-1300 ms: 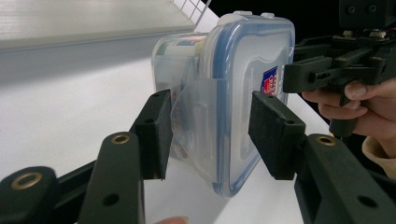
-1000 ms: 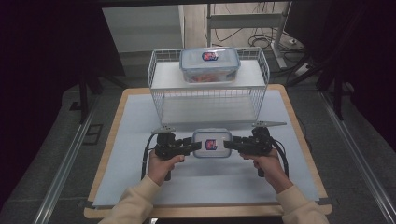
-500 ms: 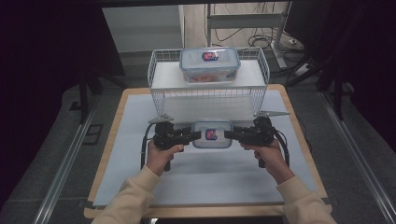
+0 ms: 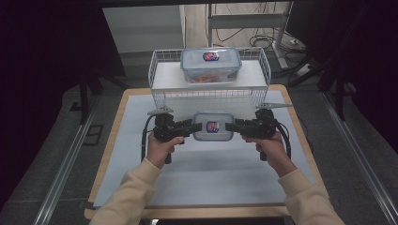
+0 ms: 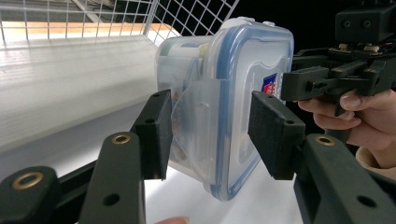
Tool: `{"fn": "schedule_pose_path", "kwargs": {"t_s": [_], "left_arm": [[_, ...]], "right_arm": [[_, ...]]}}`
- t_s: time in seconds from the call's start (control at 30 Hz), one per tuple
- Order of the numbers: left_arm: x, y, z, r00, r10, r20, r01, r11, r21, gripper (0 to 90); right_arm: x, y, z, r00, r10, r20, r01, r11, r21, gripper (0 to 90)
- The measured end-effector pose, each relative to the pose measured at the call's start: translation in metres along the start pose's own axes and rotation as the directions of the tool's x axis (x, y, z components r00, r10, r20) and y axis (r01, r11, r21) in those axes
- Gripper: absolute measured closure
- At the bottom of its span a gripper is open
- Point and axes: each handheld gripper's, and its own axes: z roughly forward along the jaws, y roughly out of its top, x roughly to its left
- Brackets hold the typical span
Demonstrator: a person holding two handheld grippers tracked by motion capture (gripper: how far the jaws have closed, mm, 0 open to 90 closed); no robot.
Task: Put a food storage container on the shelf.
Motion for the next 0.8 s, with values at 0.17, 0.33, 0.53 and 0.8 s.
{"fn": "schedule_pose_path", "kwargs": {"t_s": [0.17,0.33,0.53,0.8], "left_arm": [[-0.001,0.007,-0.001,1.0000,0.005,0.001,-0.005,0.9999,-0.009,51.3],[-0.002,0.014,-0.002,0.9999,0.014,-0.001,-0.014,0.9997,-0.021,51.3],[-0.004,0.024,-0.004,0.9998,0.022,-0.002,-0.022,0.9992,-0.034,51.4],[-0.007,0.043,-0.008,0.9993,0.039,-0.002,-0.039,0.9981,-0.048,51.3]], "right_arm": [[0.001,0.008,-0.002,0.9999,-0.010,0.002,0.010,1.000,-0.004,51.5],[0.002,0.016,-0.003,0.9998,-0.018,0.001,0.018,1.000,-0.007,51.5],[0.004,0.028,-0.005,0.9994,-0.034,0.003,0.034,0.999,-0.012,51.5],[0.008,0.047,-0.009,0.9984,-0.056,0.011,0.056,0.998,-0.020,51.5]]}}
